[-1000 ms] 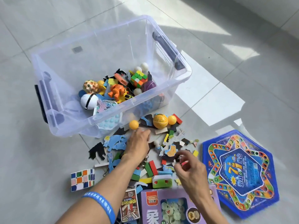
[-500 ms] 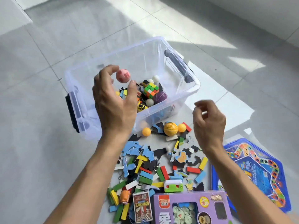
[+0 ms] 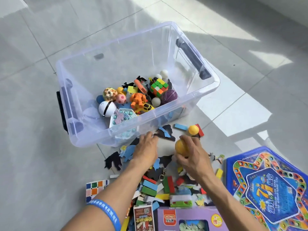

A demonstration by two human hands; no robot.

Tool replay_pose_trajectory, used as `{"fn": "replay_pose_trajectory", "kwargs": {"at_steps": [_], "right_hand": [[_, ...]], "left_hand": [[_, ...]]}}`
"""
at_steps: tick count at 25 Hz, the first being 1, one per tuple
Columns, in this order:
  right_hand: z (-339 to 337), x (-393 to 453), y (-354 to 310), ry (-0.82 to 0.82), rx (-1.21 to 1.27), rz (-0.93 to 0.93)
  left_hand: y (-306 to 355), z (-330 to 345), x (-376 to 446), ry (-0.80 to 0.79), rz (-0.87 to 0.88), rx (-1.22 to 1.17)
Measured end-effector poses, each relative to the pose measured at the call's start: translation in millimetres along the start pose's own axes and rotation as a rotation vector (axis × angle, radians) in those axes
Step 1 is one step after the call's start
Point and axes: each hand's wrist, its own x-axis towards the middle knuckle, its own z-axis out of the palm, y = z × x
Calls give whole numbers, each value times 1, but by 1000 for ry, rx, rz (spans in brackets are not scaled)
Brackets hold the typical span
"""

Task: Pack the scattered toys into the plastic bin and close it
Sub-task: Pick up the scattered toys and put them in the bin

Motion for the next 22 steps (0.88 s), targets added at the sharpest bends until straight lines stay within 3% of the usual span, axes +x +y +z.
{"fn": "replay_pose_trajectory", "kwargs": {"at_steps": [2,5,7,9,13,15,16,17,19,22], "right_hand": [[-28,-38,-21,231,298,-51],[-83,-33,-85,546,485,-297],[-120,3,-124,558,463,-420],[-144,39,-142,500,417,-399],[-136,22,-96,653,447,-189],[-107,1,-56,594,383,-69],[-89,-1,-36,531,318,-9],[-72,3,-18,457,230,28],[-44,25,6,239,-48,11],[-19,68,29,-50,-455,-112]], "left_hand": [[7,5,1,116,-35,-120],[37,-13,-41,414,28,-419],[65,-45,-84,578,166,-594],[79,-94,-110,737,239,-657],[55,-196,-78,1034,44,-593],[45,-213,-69,1122,-6,-445],[49,-203,-73,1139,48,-391],[59,-183,-79,1096,144,-362],[75,-118,-88,851,283,-289],[78,-37,-60,362,153,-134]]}}
